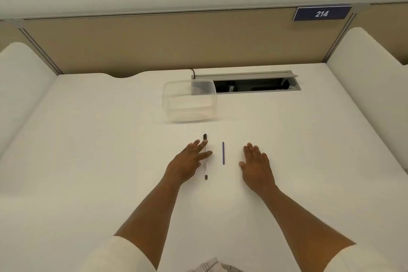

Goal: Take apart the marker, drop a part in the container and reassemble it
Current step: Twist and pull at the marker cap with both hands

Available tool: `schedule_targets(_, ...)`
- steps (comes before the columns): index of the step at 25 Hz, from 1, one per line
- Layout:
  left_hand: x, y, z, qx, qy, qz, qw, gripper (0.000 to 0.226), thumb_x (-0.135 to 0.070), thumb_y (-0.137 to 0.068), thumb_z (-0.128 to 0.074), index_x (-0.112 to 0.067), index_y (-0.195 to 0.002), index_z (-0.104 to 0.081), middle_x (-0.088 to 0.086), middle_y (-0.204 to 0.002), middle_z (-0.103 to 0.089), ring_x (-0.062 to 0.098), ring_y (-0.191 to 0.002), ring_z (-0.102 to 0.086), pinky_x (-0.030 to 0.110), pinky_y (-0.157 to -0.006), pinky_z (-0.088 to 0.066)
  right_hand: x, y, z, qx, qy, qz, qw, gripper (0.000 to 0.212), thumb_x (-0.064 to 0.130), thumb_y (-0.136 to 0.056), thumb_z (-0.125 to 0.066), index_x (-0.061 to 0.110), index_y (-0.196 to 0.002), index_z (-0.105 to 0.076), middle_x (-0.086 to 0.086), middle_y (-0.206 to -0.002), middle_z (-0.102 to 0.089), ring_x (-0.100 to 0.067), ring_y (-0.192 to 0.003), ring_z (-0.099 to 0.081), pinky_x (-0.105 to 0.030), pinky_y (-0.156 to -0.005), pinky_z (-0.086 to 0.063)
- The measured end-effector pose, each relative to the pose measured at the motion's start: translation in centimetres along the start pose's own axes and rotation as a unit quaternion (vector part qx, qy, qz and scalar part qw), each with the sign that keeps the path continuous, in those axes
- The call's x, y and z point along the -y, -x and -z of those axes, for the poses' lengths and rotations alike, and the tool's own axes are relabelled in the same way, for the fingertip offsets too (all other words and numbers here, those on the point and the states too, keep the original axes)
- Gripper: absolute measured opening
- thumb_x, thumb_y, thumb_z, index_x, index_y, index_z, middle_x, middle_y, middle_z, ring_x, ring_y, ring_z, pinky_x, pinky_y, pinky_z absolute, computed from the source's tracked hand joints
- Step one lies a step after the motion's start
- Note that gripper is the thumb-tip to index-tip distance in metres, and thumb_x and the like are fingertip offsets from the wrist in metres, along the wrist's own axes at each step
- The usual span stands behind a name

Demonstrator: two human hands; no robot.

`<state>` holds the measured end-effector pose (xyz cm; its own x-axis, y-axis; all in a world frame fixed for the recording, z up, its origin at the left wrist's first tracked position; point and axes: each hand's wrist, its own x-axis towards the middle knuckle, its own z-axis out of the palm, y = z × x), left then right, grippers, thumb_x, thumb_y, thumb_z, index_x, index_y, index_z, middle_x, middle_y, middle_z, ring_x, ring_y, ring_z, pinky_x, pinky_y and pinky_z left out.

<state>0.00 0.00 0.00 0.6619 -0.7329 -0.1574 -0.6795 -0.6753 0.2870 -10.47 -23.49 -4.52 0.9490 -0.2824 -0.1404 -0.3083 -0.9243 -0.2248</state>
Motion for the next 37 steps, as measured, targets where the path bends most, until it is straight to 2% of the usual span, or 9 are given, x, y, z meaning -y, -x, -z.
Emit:
schedule_targets(7,0.4,-0.5,-0.3,0.026,0.016,0.047,0.998,0.044,-0.014,-0.097,-0.054,-0.034,-0.137,-0.051,-0.015,-0.162,-0.020,0.007,-0.150,-0.013,0.038,-0.105,-0.044,-0.2,0.5,-0.9,-0.037,-0.007,-0.003,0.999,0.057,0.028,-0.102,-0.037,0.013,-0.155,-0.023,-0.004,-0.165,-0.016,-0.023,-0.152,-0.014,-0.043,-0.123,-0.009)
schedule_targets(16,1.0,-0.2,0.0,0.013,0.029,0.066,0.997,0.015,-0.016,-0.095,-0.058,-0.028,-0.103,-0.062,-0.016,-0.155,-0.035,0.004,-0.147,-0.022,0.035,-0.097,-0.046,-0.3,0.7,-1.6,-0.074,-0.016,-0.003,0.997,0.056,0.024,-0.100,-0.042,0.011,-0.153,-0.030,-0.006,-0.163,-0.023,-0.025,-0.150,-0.021,-0.047,-0.122,-0.015)
schedule_targets(20,1.0,0.4,0.1,-0.003,0.045,0.084,0.995,0.013,-0.015,-0.092,-0.059,-0.028,-0.095,-0.060,-0.019,-0.141,-0.049,0.007,-0.127,-0.050,0.028,-0.081,-0.045,-0.4,0.7,-1.5,-0.071,-0.016,-0.002,0.997,0.056,0.025,-0.101,-0.040,0.012,-0.153,-0.028,-0.005,-0.163,-0.021,-0.025,-0.151,-0.019,-0.046,-0.122,-0.014)
schedule_targets(24,1.2,1.0,0.2,0.000,0.055,0.093,0.994,0.015,-0.013,-0.091,-0.058,-0.027,-0.092,-0.059,-0.018,-0.137,-0.054,0.009,-0.120,-0.056,0.031,-0.078,-0.048,-0.2,0.5,-0.9,-0.047,-0.025,-0.007,0.999,0.056,0.027,-0.102,-0.038,0.013,-0.154,-0.025,-0.004,-0.164,-0.018,-0.022,-0.152,-0.015,-0.044,-0.123,-0.010)
schedule_targets(26,1.2,1.3,0.4,-0.005,0.059,0.102,0.993,0.016,-0.012,-0.091,-0.056,-0.028,-0.092,-0.057,-0.015,-0.120,-0.063,0.015,-0.108,-0.061,0.036,-0.077,-0.053,0.4,0.1,0.1,-0.037,-0.056,-0.021,0.997,0.055,0.026,-0.101,-0.041,0.012,-0.152,-0.028,-0.005,-0.163,-0.023,-0.023,-0.151,-0.018,-0.041,-0.122,-0.012)
schedule_targets(29,1.0,1.7,0.8,-0.028,0.064,0.123,0.990,0.014,-0.015,-0.092,-0.054,-0.029,-0.092,-0.053,-0.010,-0.093,-0.066,0.021,-0.086,-0.061,0.039,-0.071,-0.053,2.2,-0.1,2.5,-0.082,-0.143,-0.023,0.986,0.042,0.019,-0.097,-0.050,0.009,-0.138,-0.048,-0.010,-0.141,-0.052,-0.030,-0.131,-0.044,-0.040,-0.109,-0.033)
schedule_targets(32,0.4,2.1,1.3,-0.062,0.076,0.126,0.987,0.011,-0.019,-0.093,-0.054,-0.029,-0.091,-0.050,-0.010,-0.085,-0.063,0.021,-0.078,-0.057,0.037,-0.066,-0.049,4.4,0.3,4.3,-0.124,-0.210,0.021,0.969,0.013,0.020,-0.097,-0.048,0.016,-0.093,-0.060,-0.001,-0.089,-0.063,-0.025,-0.086,-0.056,-0.038,-0.074,-0.045)
schedule_targets(34,0.0,2.3,1.7,-0.083,0.086,0.123,0.985,0.011,-0.019,-0.093,-0.056,-0.028,-0.090,-0.050,-0.012,-0.084,-0.060,0.019,-0.077,-0.056,0.036,-0.065,-0.047,5.8,0.4,5.1,-0.058,-0.245,0.030,0.967,0.030,0.031,-0.099,-0.044,0.017,-0.074,-0.053,0.007,-0.068,-0.057,-0.022,-0.069,-0.054,-0.032,-0.060,-0.040)
schedule_targets(37,-0.9,2.7,2.2,-0.117,0.098,0.112,0.982,0.014,-0.019,-0.091,-0.060,-0.027,-0.092,-0.049,-0.012,-0.088,-0.061,0.017,-0.077,-0.056,0.035,-0.065,-0.048,7.0,0.4,5.5,0.019,-0.271,0.021,0.962,0.046,0.045,-0.101,-0.040,0.018,-0.069,-0.059,0.006,-0.069,-0.064,-0.022,-0.068,-0.059,-0.031,-0.061,-0.042)
